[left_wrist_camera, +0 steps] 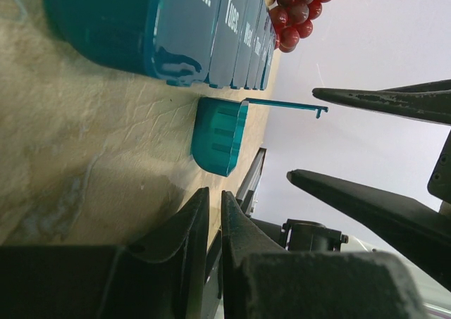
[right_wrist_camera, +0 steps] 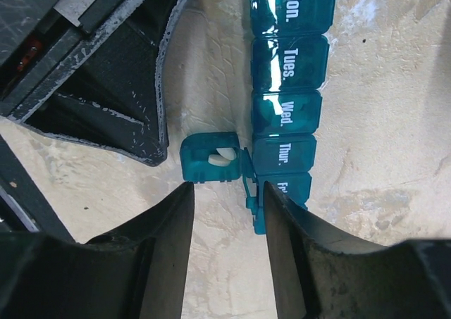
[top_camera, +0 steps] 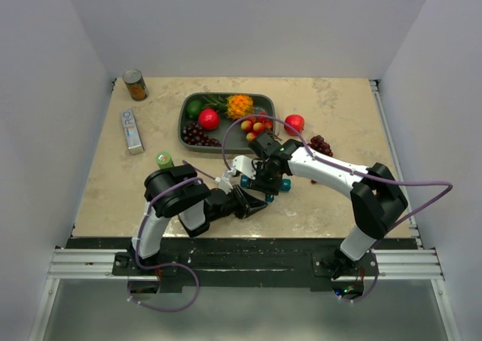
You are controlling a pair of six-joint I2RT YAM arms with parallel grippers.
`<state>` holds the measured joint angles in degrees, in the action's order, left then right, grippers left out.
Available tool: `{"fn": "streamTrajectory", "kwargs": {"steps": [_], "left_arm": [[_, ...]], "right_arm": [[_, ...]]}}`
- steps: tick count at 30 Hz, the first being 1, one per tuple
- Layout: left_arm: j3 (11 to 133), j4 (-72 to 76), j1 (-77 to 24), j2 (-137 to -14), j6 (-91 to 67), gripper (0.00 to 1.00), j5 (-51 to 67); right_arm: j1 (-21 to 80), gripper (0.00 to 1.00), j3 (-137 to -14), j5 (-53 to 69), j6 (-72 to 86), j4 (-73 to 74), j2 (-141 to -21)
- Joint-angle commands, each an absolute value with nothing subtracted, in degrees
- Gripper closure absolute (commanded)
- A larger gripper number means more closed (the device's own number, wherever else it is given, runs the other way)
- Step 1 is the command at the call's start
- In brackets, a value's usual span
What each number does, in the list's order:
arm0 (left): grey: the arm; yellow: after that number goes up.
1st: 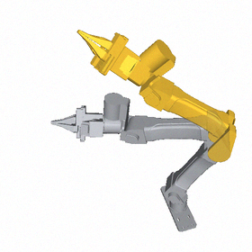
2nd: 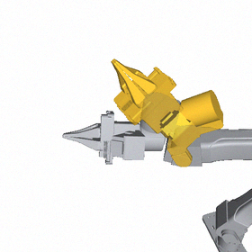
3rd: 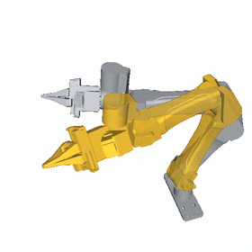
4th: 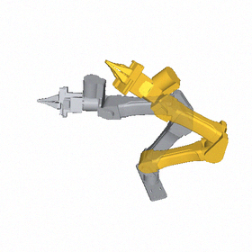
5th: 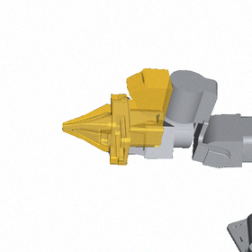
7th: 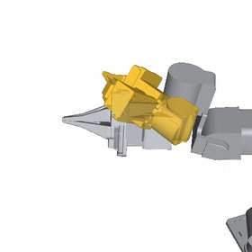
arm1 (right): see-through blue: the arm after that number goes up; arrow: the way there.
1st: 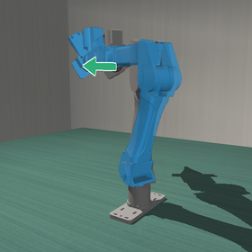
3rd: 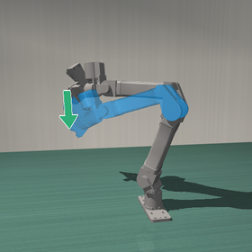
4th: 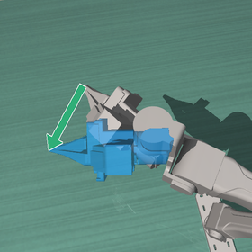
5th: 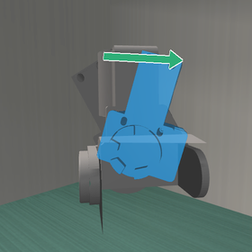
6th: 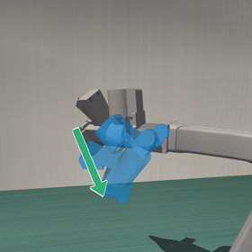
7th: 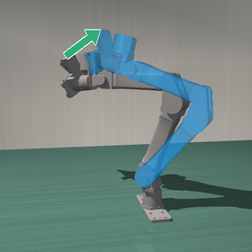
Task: Sort the pills into containers
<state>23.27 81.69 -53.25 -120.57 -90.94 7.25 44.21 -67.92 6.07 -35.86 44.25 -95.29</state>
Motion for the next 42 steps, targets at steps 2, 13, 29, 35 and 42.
{"fn": "streamTrajectory", "kwargs": {"steps": [2,13,29,35,42], "left_arm": [[24.6,81.0,-53.3,-123.8,-91.8,0.84,9.9],[24.9,80.2,-53.9,-123.8,-91.6,0.85,9.9],[27.3,77.1,-55.8,-124.7,-91.7,0.86,9.5],[27.8,76.2,-56.5,-125.2,-92.5,0.87,8.9],[27.2,71.7,-56.5,-123.5,-93.3,0.90,6.8]], "right_arm": [[42.4,0.46,-70.8,10.6,-35.2,45.4,-91.9],[34.6,0.43,-72.3,20.6,-35.7,46.2,-86.8],[30.7,0.74,-70.3,17.2,-32.3,38.5,-91.1],[30.6,0.75,-70.2,16.6,-32.1,38.2,-92.1],[30.7,0.76,-68.8,16.7,-32.3,37.8,-92.2]]}}
